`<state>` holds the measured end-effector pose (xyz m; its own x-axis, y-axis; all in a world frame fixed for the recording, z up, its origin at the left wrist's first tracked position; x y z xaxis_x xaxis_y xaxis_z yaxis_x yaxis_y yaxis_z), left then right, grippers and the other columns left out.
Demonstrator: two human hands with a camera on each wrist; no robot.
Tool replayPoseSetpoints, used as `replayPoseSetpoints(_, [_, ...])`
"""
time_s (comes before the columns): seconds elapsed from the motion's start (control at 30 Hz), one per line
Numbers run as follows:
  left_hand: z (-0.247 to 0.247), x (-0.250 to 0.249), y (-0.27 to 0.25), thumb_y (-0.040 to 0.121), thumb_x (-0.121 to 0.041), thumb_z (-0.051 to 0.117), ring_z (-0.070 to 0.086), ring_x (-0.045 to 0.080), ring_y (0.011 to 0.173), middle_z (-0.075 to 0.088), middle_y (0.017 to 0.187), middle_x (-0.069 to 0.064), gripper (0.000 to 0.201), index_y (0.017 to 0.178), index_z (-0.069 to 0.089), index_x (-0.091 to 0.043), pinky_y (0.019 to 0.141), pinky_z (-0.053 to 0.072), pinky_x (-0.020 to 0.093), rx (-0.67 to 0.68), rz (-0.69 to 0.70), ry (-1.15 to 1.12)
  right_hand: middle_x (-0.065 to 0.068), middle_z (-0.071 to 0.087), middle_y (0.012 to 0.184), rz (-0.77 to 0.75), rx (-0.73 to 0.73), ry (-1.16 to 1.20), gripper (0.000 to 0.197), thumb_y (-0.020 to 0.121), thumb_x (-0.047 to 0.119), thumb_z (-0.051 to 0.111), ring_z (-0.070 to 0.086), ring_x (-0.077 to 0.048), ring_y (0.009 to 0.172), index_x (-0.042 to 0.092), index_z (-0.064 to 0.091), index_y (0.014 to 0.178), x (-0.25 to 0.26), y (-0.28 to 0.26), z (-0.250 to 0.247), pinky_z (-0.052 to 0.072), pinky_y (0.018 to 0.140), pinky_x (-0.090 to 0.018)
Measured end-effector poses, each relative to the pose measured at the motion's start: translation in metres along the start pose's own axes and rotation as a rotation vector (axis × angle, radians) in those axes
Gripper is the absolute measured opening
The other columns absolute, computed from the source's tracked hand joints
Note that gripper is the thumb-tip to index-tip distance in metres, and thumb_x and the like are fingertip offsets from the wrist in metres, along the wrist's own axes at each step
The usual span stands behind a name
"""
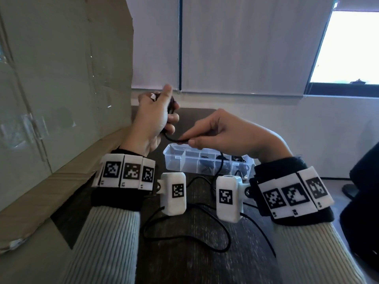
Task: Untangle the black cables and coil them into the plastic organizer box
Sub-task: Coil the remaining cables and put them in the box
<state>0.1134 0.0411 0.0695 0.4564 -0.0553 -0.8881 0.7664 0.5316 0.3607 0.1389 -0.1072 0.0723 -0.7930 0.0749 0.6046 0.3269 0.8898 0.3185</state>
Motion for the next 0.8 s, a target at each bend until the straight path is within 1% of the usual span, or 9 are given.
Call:
replayPoseSetpoints(0.07, [0.004, 0.002, -0.003, 0.099, -0.034, 0.049, 0.031, 0.004, 0.039, 0.048, 0.068, -0.002, 0.027, 0.105, 0.031, -0.014, 0.037, 0.023, 0.012, 0.099, -0.017, -0.010, -0.002, 0.075, 0.081, -0.065, -0.109, 0.037, 0.019, 0.088, 0.010, 0.067, 0.067, -0.028, 0.075, 0.020, 0.076, 0.102, 0.005, -0.001, -0.009, 0.057, 0.078, -0.039])
replayPoseSetpoints(0.13, [0.008, 0.001, -0.008, 0.101, -0.035, 0.043, 0.030, 0.005, 0.042, 0.048, 0.060, -0.006, 0.023, 0.097, 0.043, -0.013, 0.042, 0.021, 0.015, 0.169, 0.020, 0.083, 0.003, 0.075, 0.080, -0.127, -0.331, 0.095, 0.014, 0.084, 0.005, 0.071, 0.070, -0.012, 0.077, 0.012, 0.077, 0.094, 0.008, -0.002, -0.019, 0.056, 0.080, -0.031])
replayPoseSetpoints(0.2, [0.015, 0.002, -0.014, 0.101, -0.045, 0.034, 0.037, 0.006, 0.044, 0.052, 0.057, -0.007, 0.040, 0.089, 0.056, -0.013, 0.042, 0.026, 0.017, 0.232, 0.048, 0.276, 0.001, 0.076, 0.080, -0.142, -0.544, 0.090, 0.008, 0.077, 0.011, 0.078, 0.070, -0.012, 0.079, 0.014, 0.078, 0.084, 0.006, 0.000, -0.026, 0.057, 0.084, -0.039])
replayPoseSetpoints(0.3, [0.028, 0.004, -0.023, 0.090, -0.068, 0.022, 0.036, 0.006, 0.044, 0.058, 0.062, -0.002, 0.069, 0.084, 0.061, -0.010, 0.043, 0.025, 0.018, 0.403, 0.068, 0.443, 0.002, 0.075, 0.076, -0.079, -0.690, 0.104, 0.011, 0.072, 0.017, 0.083, 0.071, -0.015, 0.076, 0.021, 0.075, 0.078, -0.003, 0.004, -0.029, 0.058, 0.079, -0.043])
replayPoseSetpoints(0.37, [0.032, 0.006, -0.026, 0.083, -0.073, 0.034, 0.035, 0.007, 0.045, 0.057, 0.061, -0.002, 0.070, 0.085, 0.063, -0.009, 0.045, 0.024, 0.019, 0.492, 0.059, 0.475, 0.000, 0.075, 0.074, -0.042, -0.705, 0.173, 0.011, 0.073, 0.015, 0.083, 0.072, -0.014, 0.072, 0.018, 0.073, 0.077, -0.009, 0.004, -0.032, 0.059, 0.075, -0.035])
replayPoseSetpoints(0.43, [0.030, 0.006, -0.027, 0.080, -0.058, 0.057, 0.038, 0.006, 0.046, 0.054, 0.060, -0.004, 0.058, 0.091, 0.064, -0.002, 0.045, 0.027, 0.019, 0.537, 0.063, 0.512, 0.002, 0.072, 0.069, -0.045, -0.689, 0.263, 0.008, 0.077, 0.007, 0.079, 0.068, -0.005, 0.062, 0.010, 0.071, 0.079, -0.010, 0.001, -0.034, 0.054, 0.065, -0.019])
replayPoseSetpoints(0.53, [0.027, 0.008, -0.028, 0.078, -0.041, 0.060, 0.039, 0.006, 0.047, 0.051, 0.057, -0.006, 0.040, 0.083, 0.063, -0.001, 0.046, 0.030, 0.019, 0.592, 0.037, 0.457, -0.005, 0.067, 0.068, -0.056, -0.669, 0.358, 0.009, 0.083, 0.000, 0.071, 0.057, 0.004, 0.046, -0.005, 0.069, 0.091, -0.008, -0.002, -0.033, 0.042, 0.050, -0.007])
replayPoseSetpoints(0.7, [0.016, -0.002, -0.016, 0.094, -0.030, 0.051, 0.063, 0.016, 0.057, 0.062, 0.060, 0.000, 0.030, 0.075, 0.057, -0.008, 0.053, 0.048, 0.026, 0.355, 0.076, 0.174, -0.005, 0.066, 0.069, 0.047, -0.587, 0.423, 0.002, 0.088, 0.005, 0.066, 0.053, 0.002, 0.043, 0.004, 0.067, 0.090, -0.014, -0.002, -0.033, 0.040, 0.049, -0.008])
replayPoseSetpoints(0.8, [0.002, -0.008, -0.009, 0.101, -0.029, 0.041, 0.073, 0.024, 0.082, 0.074, 0.084, 0.009, 0.033, 0.082, 0.058, -0.009, 0.065, 0.059, 0.037, 0.147, 0.046, -0.048, -0.002, 0.061, 0.064, 0.098, -0.560, 0.402, 0.009, 0.094, 0.010, 0.060, 0.044, 0.002, 0.040, 0.007, 0.067, 0.088, -0.021, 0.000, -0.033, 0.035, 0.046, -0.011])
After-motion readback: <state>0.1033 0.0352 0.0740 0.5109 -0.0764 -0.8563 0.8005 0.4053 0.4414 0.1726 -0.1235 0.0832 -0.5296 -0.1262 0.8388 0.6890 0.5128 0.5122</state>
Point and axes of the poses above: each hand's wrist, its own y-axis towards the middle knuckle, its own z-axis out of the palm, x = y × z, the point moved 5 cm from there along y, towards the middle knuckle
